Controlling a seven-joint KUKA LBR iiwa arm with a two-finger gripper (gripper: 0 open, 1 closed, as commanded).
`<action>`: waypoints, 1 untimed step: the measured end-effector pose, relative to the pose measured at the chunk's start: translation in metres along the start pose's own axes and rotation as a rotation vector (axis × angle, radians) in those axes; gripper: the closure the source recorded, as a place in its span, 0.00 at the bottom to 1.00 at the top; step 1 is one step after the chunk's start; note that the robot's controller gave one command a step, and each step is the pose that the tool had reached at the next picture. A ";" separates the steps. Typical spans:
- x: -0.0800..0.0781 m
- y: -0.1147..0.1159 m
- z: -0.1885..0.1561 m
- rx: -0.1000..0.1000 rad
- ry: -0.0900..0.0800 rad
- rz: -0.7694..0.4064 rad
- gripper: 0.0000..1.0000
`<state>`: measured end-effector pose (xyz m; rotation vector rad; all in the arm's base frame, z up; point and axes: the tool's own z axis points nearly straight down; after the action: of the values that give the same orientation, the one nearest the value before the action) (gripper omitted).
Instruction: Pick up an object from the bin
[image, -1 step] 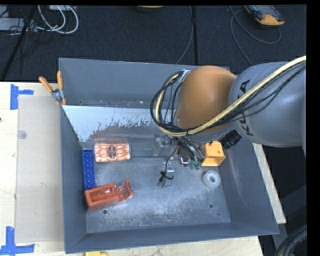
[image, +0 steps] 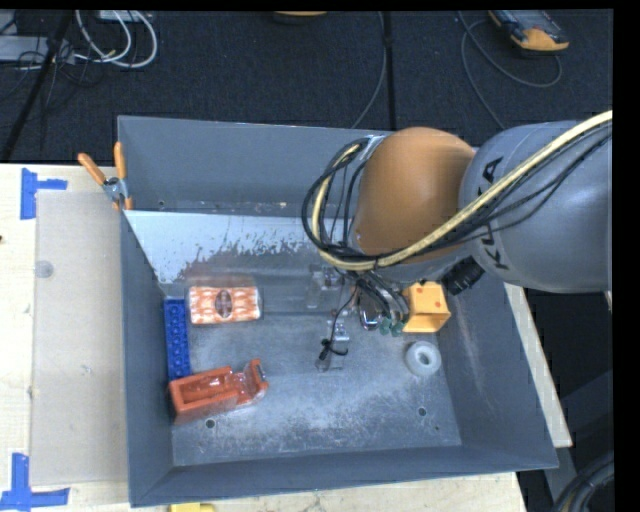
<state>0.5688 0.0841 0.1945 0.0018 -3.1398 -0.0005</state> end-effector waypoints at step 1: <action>0.016 0.018 0.040 0.000 -0.005 -0.033 0.00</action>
Offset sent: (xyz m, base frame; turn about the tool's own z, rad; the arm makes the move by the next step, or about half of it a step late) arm -0.0418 0.0801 -0.1045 0.0505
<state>0.5525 0.1018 0.1546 0.0543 -3.1441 -0.0001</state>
